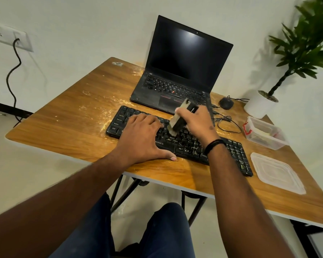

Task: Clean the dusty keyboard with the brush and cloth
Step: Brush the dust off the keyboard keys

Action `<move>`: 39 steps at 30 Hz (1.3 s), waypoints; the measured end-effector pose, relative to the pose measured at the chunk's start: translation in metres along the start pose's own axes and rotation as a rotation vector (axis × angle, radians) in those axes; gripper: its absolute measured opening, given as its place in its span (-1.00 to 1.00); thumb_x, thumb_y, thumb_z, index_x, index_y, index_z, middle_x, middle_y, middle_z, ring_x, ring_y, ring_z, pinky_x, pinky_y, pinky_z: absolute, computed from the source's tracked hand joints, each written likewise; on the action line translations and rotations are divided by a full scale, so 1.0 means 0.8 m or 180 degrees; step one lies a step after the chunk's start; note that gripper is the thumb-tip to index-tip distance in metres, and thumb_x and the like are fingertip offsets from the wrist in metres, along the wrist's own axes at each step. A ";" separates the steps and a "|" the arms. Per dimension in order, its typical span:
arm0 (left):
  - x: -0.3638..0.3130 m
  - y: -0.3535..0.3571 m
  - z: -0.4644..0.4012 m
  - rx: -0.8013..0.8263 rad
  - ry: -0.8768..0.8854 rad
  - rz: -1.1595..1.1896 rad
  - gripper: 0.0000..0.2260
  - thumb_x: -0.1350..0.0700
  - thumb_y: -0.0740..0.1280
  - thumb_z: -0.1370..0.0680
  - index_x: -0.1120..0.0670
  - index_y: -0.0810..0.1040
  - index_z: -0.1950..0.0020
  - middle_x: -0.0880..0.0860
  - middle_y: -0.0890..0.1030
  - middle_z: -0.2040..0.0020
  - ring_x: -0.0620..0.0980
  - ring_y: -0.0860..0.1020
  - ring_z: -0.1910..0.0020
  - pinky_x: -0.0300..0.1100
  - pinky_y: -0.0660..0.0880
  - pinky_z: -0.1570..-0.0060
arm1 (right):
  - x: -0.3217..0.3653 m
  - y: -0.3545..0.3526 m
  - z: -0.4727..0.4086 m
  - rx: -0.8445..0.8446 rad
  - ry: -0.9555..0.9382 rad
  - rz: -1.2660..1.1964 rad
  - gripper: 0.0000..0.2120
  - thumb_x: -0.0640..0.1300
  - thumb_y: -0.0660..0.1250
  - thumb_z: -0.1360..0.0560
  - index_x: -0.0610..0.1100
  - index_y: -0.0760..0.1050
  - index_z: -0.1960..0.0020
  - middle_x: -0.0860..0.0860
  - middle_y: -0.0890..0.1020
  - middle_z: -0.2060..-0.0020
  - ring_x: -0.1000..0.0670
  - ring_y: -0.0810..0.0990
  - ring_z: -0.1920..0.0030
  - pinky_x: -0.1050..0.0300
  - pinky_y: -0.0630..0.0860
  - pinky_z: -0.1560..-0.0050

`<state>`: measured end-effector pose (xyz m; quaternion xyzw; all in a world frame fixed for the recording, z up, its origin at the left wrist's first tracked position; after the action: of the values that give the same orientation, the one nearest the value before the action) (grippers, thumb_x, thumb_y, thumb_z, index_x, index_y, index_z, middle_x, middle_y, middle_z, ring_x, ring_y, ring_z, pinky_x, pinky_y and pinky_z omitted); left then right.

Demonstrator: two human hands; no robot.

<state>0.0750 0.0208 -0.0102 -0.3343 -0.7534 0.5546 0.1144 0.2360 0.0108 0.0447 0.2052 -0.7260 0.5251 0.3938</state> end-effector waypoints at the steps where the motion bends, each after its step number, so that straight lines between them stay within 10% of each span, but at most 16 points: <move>1: 0.000 0.000 0.000 0.0001 0.0003 0.0006 0.07 -0.73 0.09 -0.18 -0.02 0.49 -0.42 -0.06 0.49 -0.35 -0.02 0.38 -0.36 0.00 0.23 -0.44 | 0.002 -0.006 -0.001 -0.0281 -0.0107 0.0018 -0.82 -0.01 0.37 -0.55 -0.14 0.57 0.08 0.07 0.61 0.24 0.14 0.56 0.23 0.26 0.43 0.29; 6: 0.000 0.001 -0.001 -0.0002 0.0006 0.0014 0.08 -0.73 0.09 -0.18 0.00 0.49 -0.42 -0.05 0.49 -0.34 -0.01 0.39 -0.35 0.00 0.24 -0.43 | -0.003 0.011 0.003 0.0456 0.0104 0.0000 -0.77 -0.04 0.37 -0.54 -0.23 0.59 0.06 -0.01 0.66 0.19 0.06 0.61 0.20 0.22 0.48 0.24; 10: -0.001 0.000 -0.001 -0.0019 0.0002 0.0063 0.07 -0.73 0.11 -0.17 -0.01 0.50 -0.41 -0.06 0.50 -0.33 -0.02 0.39 -0.35 0.00 0.23 -0.43 | 0.004 0.001 0.003 -0.0381 -0.0200 0.0109 -0.75 0.01 0.35 -0.54 -0.15 0.54 0.21 0.03 0.60 0.31 0.05 0.55 0.27 0.12 0.46 0.28; 15: 0.001 -0.001 0.000 0.0007 -0.0018 0.0051 0.08 -0.73 0.10 -0.17 0.00 0.50 -0.41 -0.06 0.49 -0.34 -0.02 0.38 -0.34 -0.02 0.22 -0.42 | 0.006 0.012 0.004 0.0606 0.0041 0.0029 -0.81 -0.03 0.40 -0.52 -0.12 0.54 0.19 0.03 0.59 0.32 0.07 0.52 0.33 0.20 0.41 0.38; 19: -0.001 -0.001 0.000 0.0016 -0.0013 0.0037 0.08 -0.73 0.11 -0.17 -0.01 0.49 -0.42 -0.06 0.48 -0.35 -0.02 0.37 -0.35 -0.01 0.23 -0.42 | 0.012 0.001 0.011 -0.0169 -0.0300 0.0422 -0.73 0.00 0.36 -0.54 -0.16 0.50 0.23 0.00 0.61 0.32 0.00 0.55 0.31 0.04 0.51 0.30; 23: 0.000 0.001 -0.001 0.0022 -0.0043 0.0031 0.08 -0.72 0.13 -0.18 0.01 0.47 -0.44 -0.04 0.48 -0.36 -0.01 0.37 -0.35 -0.02 0.24 -0.42 | 0.007 0.016 0.024 0.0440 -0.0338 0.0265 -0.76 -0.05 0.39 -0.51 -0.20 0.50 0.22 -0.07 0.55 0.34 -0.03 0.49 0.32 0.05 0.42 0.31; 39: 0.002 0.000 0.000 -0.0038 -0.0093 0.0266 0.11 -0.68 0.22 -0.15 -0.01 0.33 -0.52 -0.04 0.47 -0.40 0.00 0.37 -0.39 0.01 0.24 -0.45 | 0.008 0.024 0.051 -0.0337 -0.0279 0.0238 -0.67 -0.01 0.36 -0.48 -0.03 0.37 0.40 0.06 0.48 0.48 0.04 0.43 0.45 0.11 0.38 0.41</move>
<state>0.0735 0.0217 -0.0104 -0.3580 -0.7436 0.5593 0.0781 0.2042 -0.0196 0.0327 0.1796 -0.7764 0.4909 0.3521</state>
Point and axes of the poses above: each hand's wrist, its own z-axis away from the middle knuckle, its own y-axis out of the palm, x = y × z, the point moved 6 cm from there along -z, towards the middle knuckle
